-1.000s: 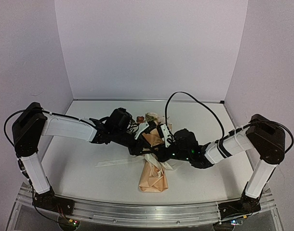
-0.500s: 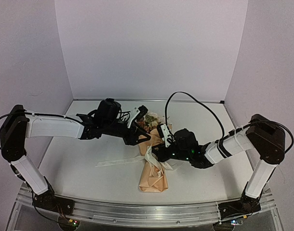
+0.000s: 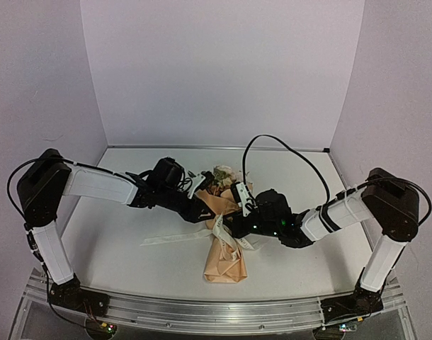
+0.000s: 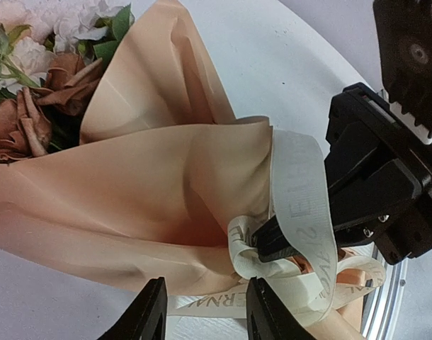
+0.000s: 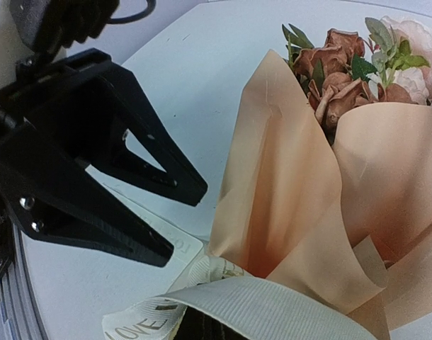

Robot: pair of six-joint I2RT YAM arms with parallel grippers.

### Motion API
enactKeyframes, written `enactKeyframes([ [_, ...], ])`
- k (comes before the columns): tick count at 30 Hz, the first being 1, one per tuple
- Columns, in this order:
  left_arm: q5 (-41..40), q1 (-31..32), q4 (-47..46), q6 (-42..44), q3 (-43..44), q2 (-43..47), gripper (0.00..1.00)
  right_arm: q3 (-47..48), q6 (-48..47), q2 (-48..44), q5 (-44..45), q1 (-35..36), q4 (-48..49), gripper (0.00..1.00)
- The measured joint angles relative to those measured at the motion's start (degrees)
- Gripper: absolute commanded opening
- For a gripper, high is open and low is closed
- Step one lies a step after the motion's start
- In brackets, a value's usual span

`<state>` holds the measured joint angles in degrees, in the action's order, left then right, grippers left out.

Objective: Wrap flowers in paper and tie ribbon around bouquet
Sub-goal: Cross the half-tied ribbon over the folded bouquet.

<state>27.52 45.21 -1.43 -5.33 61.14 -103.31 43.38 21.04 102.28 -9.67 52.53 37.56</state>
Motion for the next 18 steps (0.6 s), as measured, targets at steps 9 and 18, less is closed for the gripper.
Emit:
enactKeyframes([
  [9, 5.09, 0.24, -0.11, -0.71, 1.75, -1.16, 0.40, 0.00, 0.00, 0.00, 0.00, 0.00, 0.11, 0.00],
  [18, 7.04, 0.87, -0.08, -0.48, 2.29, -2.61, 0.38, 0.69, 0.05, 0.00, 0.36, 0.00, 0.15, 0.00],
])
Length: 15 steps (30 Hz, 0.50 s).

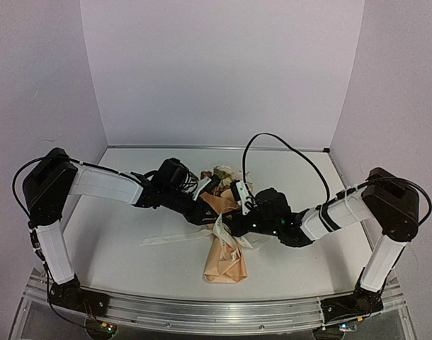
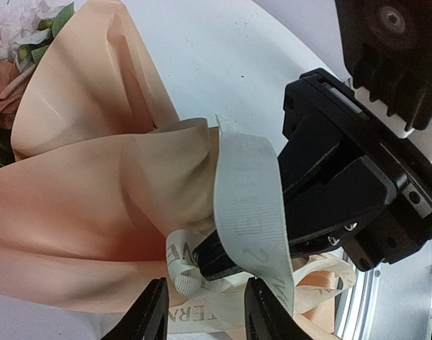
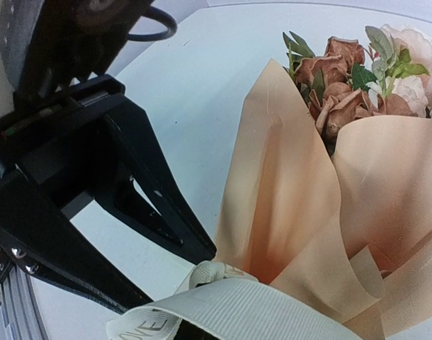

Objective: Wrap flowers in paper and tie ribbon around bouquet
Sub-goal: Cross the half-tied ribbon over the folded bouquet.

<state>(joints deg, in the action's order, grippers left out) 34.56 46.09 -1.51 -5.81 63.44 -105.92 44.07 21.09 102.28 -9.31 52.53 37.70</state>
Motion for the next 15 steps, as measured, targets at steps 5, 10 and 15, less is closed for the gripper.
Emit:
enactKeyframes([
  [5, 0.85, 0.11, -0.08, 0.24, 0.00, -0.01, 0.38, 1.42, 0.53, 0.00, -0.01, 0.00, 0.01, 0.00],
  [10, 1.25, 0.11, -0.35, 0.38, 0.00, -0.03, 0.36, 2.21, 1.51, 0.00, -0.05, -0.11, 0.01, 0.00],
  [15, 1.35, 0.11, -1.21, 0.26, 0.00, -0.18, 0.26, 2.21, 1.99, 0.00, 0.09, -0.24, 0.01, 0.00],
])
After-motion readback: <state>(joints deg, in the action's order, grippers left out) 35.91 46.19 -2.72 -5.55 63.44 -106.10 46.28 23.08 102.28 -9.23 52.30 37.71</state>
